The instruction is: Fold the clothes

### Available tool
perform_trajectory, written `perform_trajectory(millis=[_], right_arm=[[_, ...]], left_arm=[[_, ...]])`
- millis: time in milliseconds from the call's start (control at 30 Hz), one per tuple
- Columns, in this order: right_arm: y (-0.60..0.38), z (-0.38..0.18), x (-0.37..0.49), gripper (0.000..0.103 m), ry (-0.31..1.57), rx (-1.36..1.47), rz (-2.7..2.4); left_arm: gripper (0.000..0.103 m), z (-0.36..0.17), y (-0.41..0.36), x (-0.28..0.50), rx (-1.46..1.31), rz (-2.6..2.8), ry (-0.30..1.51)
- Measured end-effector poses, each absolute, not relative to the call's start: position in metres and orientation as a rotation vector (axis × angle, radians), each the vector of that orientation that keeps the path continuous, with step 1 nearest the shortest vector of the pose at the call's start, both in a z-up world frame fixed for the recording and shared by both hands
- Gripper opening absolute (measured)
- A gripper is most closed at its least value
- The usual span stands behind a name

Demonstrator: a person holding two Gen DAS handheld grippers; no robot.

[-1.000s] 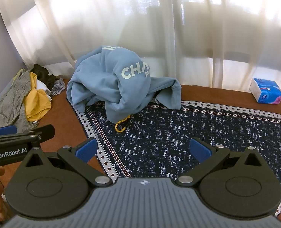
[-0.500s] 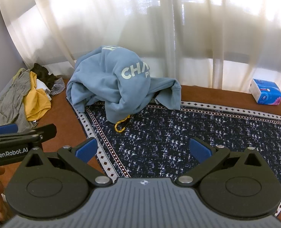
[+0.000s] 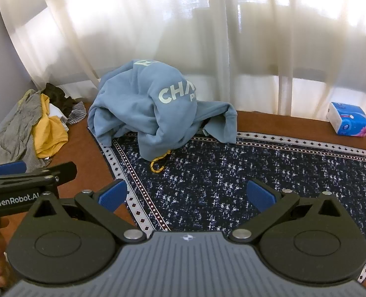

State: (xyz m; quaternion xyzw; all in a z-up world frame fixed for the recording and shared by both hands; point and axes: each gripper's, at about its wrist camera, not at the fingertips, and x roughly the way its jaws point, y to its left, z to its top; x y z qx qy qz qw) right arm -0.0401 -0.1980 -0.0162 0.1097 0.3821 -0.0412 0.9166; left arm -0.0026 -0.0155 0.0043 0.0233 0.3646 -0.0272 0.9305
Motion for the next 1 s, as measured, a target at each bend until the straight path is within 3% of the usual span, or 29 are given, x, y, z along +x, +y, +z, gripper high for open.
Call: perform_trajectory(millis=[600, 1000], right_arm=[[-0.227, -0.024, -0.017, 0.103, 0.828, 0.180, 0.000], [-0.225, -0.037, 0.060, 0.103, 0.734, 0.224, -0.050]], left_arm=[[0.103, -0.012, -0.039, 0.015, 0.037, 0.008, 0.793], [0.103, -0.048, -0.005, 0.115, 0.019, -0.070, 0.863]])
